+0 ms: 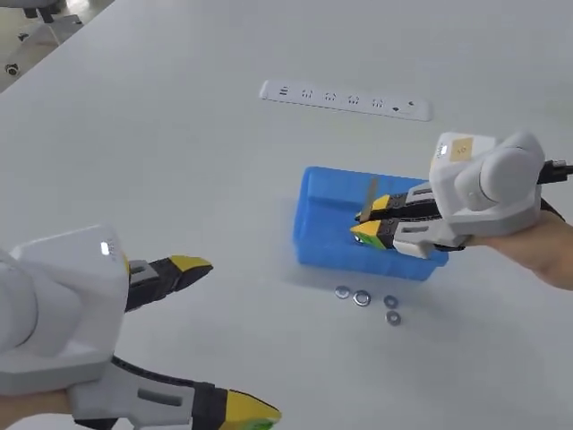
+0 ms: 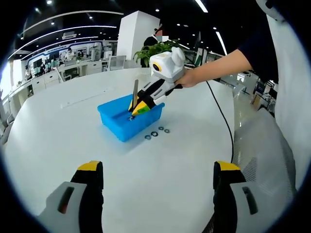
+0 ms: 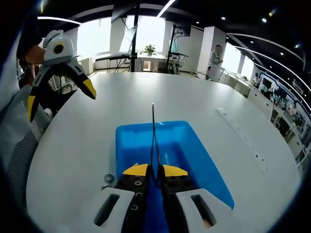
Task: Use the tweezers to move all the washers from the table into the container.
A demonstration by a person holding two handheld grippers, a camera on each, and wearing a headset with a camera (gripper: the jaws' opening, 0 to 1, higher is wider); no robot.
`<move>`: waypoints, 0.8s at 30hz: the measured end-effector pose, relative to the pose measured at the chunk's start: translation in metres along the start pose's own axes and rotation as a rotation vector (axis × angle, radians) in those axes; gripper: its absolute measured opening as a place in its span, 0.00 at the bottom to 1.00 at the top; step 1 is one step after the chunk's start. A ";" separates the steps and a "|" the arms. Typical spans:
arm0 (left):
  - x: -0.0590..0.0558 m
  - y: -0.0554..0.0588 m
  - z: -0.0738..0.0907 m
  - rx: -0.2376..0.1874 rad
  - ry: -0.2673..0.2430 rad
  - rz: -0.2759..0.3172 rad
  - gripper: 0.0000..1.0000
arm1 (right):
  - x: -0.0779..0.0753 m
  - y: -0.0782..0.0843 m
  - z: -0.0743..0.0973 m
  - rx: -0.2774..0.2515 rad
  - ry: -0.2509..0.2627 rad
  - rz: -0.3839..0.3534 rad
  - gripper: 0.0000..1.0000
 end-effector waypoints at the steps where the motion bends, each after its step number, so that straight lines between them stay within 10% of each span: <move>1: 0.001 -0.002 0.000 -0.004 -0.002 -0.001 0.99 | 0.000 -0.001 0.000 -0.003 0.001 -0.004 0.10; 10: 0.019 -0.031 -0.012 -0.052 -0.004 -0.049 0.98 | 0.001 -0.006 0.003 -0.011 -0.002 0.007 0.10; 24: 0.036 -0.107 -0.070 -0.168 0.110 -0.144 0.73 | 0.004 -0.013 0.008 -0.029 -0.008 0.022 0.10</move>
Point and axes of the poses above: the centre of the closed fingertips' face, and the gripper's own axes: z roughly backward along the fingers, x roughly to its left, y roughly out of its underside, the point moved 7 cm from there along z, roughly backward along the fingers, and after that the axes turned 5 degrees about z, right-handed, at the moved point
